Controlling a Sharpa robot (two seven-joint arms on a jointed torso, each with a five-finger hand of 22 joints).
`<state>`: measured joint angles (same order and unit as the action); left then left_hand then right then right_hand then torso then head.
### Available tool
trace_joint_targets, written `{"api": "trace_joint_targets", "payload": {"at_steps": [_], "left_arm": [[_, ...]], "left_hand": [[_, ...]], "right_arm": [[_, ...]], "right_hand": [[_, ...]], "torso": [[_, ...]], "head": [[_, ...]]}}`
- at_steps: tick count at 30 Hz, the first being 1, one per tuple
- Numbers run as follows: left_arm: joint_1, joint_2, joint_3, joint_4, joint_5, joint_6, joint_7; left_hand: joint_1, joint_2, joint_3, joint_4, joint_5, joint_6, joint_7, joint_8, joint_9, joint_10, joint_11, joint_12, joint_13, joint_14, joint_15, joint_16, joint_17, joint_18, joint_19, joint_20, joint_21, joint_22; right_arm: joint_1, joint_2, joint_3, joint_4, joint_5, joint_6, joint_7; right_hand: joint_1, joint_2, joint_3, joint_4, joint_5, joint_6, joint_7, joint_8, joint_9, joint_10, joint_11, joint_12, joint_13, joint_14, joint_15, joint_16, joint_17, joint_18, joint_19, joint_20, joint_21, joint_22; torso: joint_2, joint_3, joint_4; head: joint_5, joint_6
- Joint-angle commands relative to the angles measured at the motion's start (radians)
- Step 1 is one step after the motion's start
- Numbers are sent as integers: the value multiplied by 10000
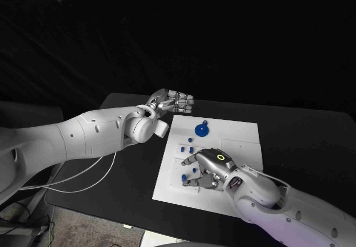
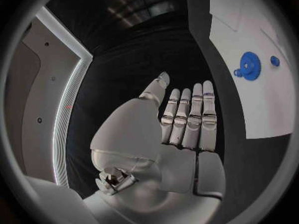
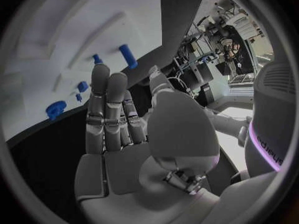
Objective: Assemble the parts on the task board
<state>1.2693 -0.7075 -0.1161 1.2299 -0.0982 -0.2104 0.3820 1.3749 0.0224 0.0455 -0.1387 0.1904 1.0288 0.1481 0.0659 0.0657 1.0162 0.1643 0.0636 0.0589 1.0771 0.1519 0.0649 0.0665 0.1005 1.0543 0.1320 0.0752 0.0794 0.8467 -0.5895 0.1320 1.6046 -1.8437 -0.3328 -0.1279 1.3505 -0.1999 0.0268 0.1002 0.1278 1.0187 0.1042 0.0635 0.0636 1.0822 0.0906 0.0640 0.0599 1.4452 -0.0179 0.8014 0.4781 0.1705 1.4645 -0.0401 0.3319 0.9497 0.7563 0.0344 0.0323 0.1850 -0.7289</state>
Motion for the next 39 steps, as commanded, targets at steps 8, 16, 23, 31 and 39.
{"api": "trace_joint_targets", "payload": {"at_steps": [8,16,23,31,39], "left_arm": [[7,-71,2,-146,31,217,121],[-94,-114,-3,-296,25,216,150],[-241,-131,-20,-423,151,413,609],[-441,-175,-43,-488,192,546,749],[-508,-304,-58,-435,63,861,747]], "left_hand": [[-12,133,-46,21,12,-20,8,-32,-7,14,-44,-9,-9,21,-37,-41,-10,5,32,19,39,-1],[-98,159,-43,55,-6,-50,-3,-32,-8,373,-143,-12,-11,178,-101,-38,-5,-24,104,-37,82,23],[-1051,-275,-1018,775,-196,-1582,-358,-75,-76,604,-391,-10,-3,414,-153,-31,24,-161,101,-58,42,-15],[-979,-243,-1264,955,-198,-1075,-340,-46,-48,677,-491,-17,-3,490,-173,-29,30,-175,157,-85,45,-28],[-944,-307,-1279,953,-149,-1484,-309,-71,-71,382,-443,-33,-5,705,-281,-43,3,-223,251,-165,67,-31]], "right_arm": [[211,-1274,1182,600,4882,-328,1135],[663,-2537,1450,206,6938,1707,152],[771,-3266,1480,-361,9230,3310,-1179],[789,-3649,1137,-305,9126,4536,-3074],[791,-3704,789,16,9116,4918,-5016]], "right_hand": [[-835,1329,257,-1531,527,708,-4,13,30,2390,-566,320,100,70,-385,-77,30,-449,351,-368,135,53],[-1340,1762,495,-1904,1169,1470,-329,-8,170,2881,-1306,4902,4025,116,-848,690,839,-841,451,-818,1556,965],[-1726,2246,1355,-2279,1521,1390,-454,16,583,1846,-1287,9084,8858,-164,-840,1520,2189,-900,388,-843,3084,2186],[-2151,2321,888,-1997,1092,1172,-415,1,855,2270,-1243,9569,10355,-190,-801,1827,3203,-865,450,-796,3482,2636],[-2603,2207,238,-1542,953,751,-277,-2,840,2407,-1150,9457,10738,-118,-731,1995,3797,-869,492,-726,3847,2964]], "torso": [[-132,30,-141],[-330,38,-307],[-479,45,-417],[-658,60,-501],[-785,9,-538]], "head": [[-622,255],[-1146,371],[-1547,376],[-1702,240],[-1729,109]]}}
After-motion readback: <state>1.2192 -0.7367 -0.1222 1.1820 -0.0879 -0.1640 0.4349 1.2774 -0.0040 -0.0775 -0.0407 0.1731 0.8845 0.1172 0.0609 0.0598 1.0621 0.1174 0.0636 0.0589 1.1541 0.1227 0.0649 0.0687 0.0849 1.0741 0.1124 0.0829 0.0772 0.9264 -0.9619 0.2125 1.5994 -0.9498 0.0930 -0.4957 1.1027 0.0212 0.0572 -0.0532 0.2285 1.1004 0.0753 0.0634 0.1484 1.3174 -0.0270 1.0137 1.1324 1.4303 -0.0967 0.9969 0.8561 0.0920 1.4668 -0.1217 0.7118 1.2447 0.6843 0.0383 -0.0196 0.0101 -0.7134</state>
